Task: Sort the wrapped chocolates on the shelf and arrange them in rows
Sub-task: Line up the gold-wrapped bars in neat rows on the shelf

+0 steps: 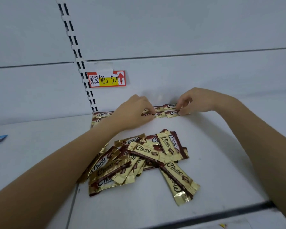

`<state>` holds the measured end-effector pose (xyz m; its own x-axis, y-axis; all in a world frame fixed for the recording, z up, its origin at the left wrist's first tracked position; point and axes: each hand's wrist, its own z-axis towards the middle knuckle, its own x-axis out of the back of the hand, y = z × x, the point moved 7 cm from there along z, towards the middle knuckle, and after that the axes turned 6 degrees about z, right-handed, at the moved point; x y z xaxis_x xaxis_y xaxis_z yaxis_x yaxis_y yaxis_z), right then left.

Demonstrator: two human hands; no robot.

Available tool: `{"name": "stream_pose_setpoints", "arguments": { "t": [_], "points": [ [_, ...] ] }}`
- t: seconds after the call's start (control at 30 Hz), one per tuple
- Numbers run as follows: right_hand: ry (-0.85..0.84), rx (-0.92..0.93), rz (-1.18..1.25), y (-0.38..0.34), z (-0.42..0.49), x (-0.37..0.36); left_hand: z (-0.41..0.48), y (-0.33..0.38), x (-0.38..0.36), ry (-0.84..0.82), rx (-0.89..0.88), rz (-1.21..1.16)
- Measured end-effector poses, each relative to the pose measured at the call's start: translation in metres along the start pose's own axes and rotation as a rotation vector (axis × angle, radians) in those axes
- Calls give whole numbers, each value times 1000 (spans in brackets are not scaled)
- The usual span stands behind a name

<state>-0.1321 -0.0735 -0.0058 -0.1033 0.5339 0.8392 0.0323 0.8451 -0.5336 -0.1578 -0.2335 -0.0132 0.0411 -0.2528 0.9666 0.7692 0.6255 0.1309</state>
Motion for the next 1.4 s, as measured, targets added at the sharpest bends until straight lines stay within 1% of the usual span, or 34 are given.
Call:
{"name": "stream_pose_setpoints", "arguments": {
  "t": [0.2,0.37,0.5,0.57,0.6,0.67,0.77,0.8,0.83,0.9,0.97,1.03,1.1,1.17,1.27,1.33,1.4],
  "points": [
    [39,-3,5,4,7,-2,1,0,-4,-10,13,-40],
    [55,10,-46,1,6,-3,1,-1,-4,-22,22,-23],
    [61,-2,-59,-4,3,0,-2,-4,20,21,42,-79],
    [48,29,10,-15,-4,3,-8,-8,33,-36,45,-120],
    [8,49,51,-24,-9,2,-14,-9,37,-96,35,-128],
    [-142,82,94,-44,-21,-9,-31,-12,40,-252,10,-113],
    [-376,107,7,-68,-39,-34,-63,-19,32,-472,37,-127],
    [-422,103,-39,-73,-42,-42,-72,-22,29,-495,62,-138],
    [-440,102,-77,-76,-43,-48,-80,-27,28,-483,85,-142],
    [-391,146,-125,-83,-41,-57,-90,-39,35,-403,133,-90],
    [-275,238,-124,-93,-36,-64,-100,-54,44,-386,203,-33],
    [-195,326,-92,-103,-33,-73,-111,-66,46,-470,292,-79],
    [-168,360,-46,-109,-33,-79,-121,-69,42,-574,354,-164],
    [-192,339,-3,-110,-34,-82,-123,-67,38,-612,367,-186],
    [-220,287,89,-108,-34,-80,-118,-60,34,-595,343,-188],
    [-214,235,258,-105,-34,-78,-117,-56,34,-592,313,-211],
    [-174,181,439,-100,-31,-73,-117,-50,35,-586,271,-251]
  ]
}}
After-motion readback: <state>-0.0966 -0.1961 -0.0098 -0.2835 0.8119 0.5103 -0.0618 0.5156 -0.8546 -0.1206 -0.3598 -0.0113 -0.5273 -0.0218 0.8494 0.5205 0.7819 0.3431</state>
